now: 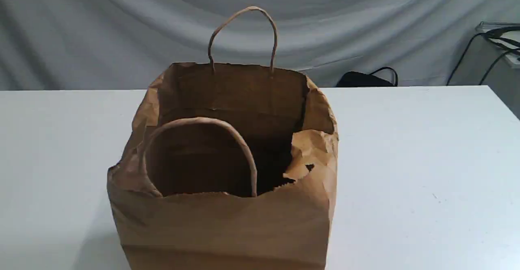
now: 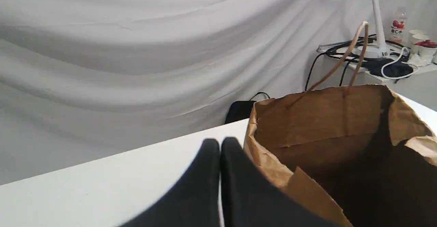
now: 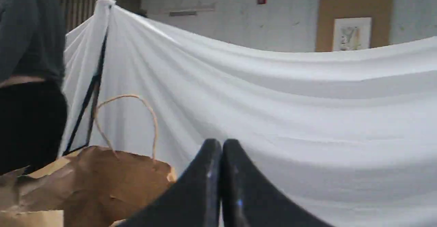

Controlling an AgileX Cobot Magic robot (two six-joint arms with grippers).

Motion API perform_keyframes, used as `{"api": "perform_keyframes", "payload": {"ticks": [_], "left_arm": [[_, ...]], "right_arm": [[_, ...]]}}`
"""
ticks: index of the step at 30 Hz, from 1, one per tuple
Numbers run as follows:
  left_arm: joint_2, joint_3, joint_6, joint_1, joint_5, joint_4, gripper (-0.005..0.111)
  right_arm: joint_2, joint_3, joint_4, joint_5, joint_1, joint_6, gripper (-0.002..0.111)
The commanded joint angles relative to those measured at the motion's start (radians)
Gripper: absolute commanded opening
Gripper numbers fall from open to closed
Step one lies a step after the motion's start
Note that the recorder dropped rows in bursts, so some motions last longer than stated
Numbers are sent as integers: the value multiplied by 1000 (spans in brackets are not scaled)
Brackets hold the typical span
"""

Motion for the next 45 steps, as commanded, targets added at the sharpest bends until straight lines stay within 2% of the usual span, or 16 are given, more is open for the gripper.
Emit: {"api": "perform_keyframes", "payload": {"ticks": [1, 12, 17, 21, 25, 30, 37, 45], "left_arm": [[-7, 4, -6, 0, -10, 0, 0], [-7, 4, -6, 0, -10, 0, 0], [-7, 4, -6, 0, -10, 0, 0], [-7, 4, -6, 0, -10, 0, 0], [-7, 4, -6, 0, -10, 0, 0], [-7, 4, -6, 0, -10, 0, 0], [-7, 4, -6, 0, -10, 0, 0], [-7, 4, -6, 0, -10, 0, 0]], "right_arm": [[-79, 65, 76, -36, -77, 7, 0], [-193, 142, 78, 99, -293, 132, 0], [-193, 142, 78, 260, -365, 147, 0], [-193, 142, 78, 384, -375, 129, 0], [-193, 142, 78, 467, -375, 33, 0], [-193, 142, 78, 471, -375, -96, 0], [-193, 142, 104, 471, -373, -97, 0], [-193, 142, 228, 460, -373, -97, 0]]}}
